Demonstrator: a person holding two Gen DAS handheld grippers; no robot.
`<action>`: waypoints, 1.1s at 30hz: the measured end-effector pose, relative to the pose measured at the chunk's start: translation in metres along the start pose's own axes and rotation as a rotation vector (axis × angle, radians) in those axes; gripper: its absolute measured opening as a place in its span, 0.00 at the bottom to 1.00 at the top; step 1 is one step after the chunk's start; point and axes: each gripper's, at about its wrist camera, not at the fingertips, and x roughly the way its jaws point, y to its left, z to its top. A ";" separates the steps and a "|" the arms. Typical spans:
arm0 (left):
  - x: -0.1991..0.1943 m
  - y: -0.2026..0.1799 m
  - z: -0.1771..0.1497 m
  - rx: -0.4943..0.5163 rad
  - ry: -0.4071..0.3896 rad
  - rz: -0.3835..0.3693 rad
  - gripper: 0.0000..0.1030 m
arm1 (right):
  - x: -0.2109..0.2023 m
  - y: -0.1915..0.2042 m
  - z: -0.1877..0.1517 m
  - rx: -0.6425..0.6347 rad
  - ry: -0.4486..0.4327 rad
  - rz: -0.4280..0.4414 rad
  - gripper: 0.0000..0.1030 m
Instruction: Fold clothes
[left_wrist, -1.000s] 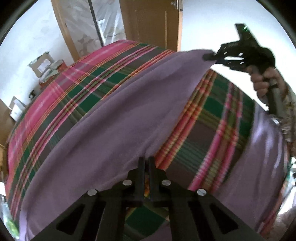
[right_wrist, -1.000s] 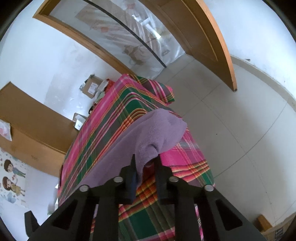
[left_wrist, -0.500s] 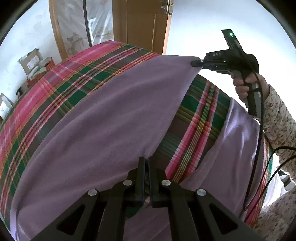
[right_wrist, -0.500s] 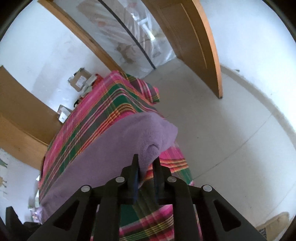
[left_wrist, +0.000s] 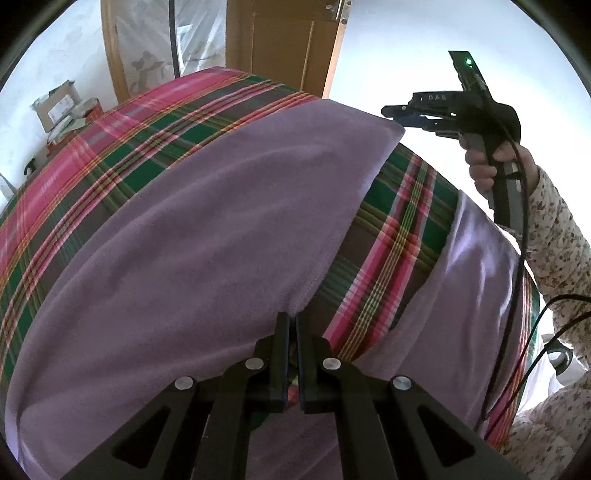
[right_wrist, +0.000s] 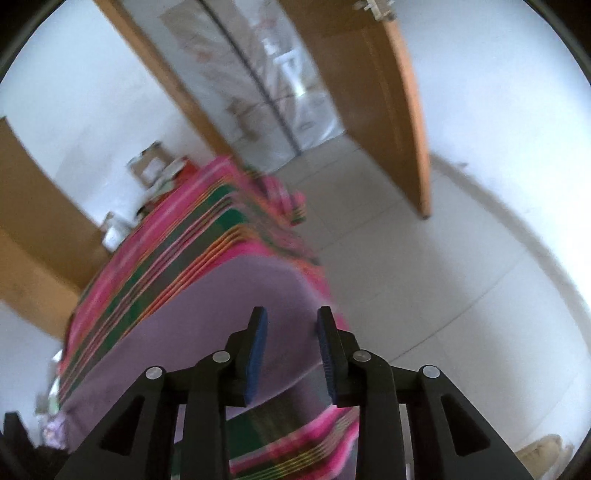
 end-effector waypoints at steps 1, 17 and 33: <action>0.000 0.000 -0.001 0.001 0.000 0.001 0.03 | 0.003 0.000 -0.001 -0.009 0.011 -0.026 0.31; -0.010 -0.001 -0.005 -0.085 -0.015 -0.096 0.04 | -0.014 -0.032 -0.011 0.239 -0.024 0.053 0.33; -0.145 0.058 -0.098 -0.322 -0.196 0.070 0.16 | -0.097 0.134 -0.042 -0.193 -0.089 0.192 0.33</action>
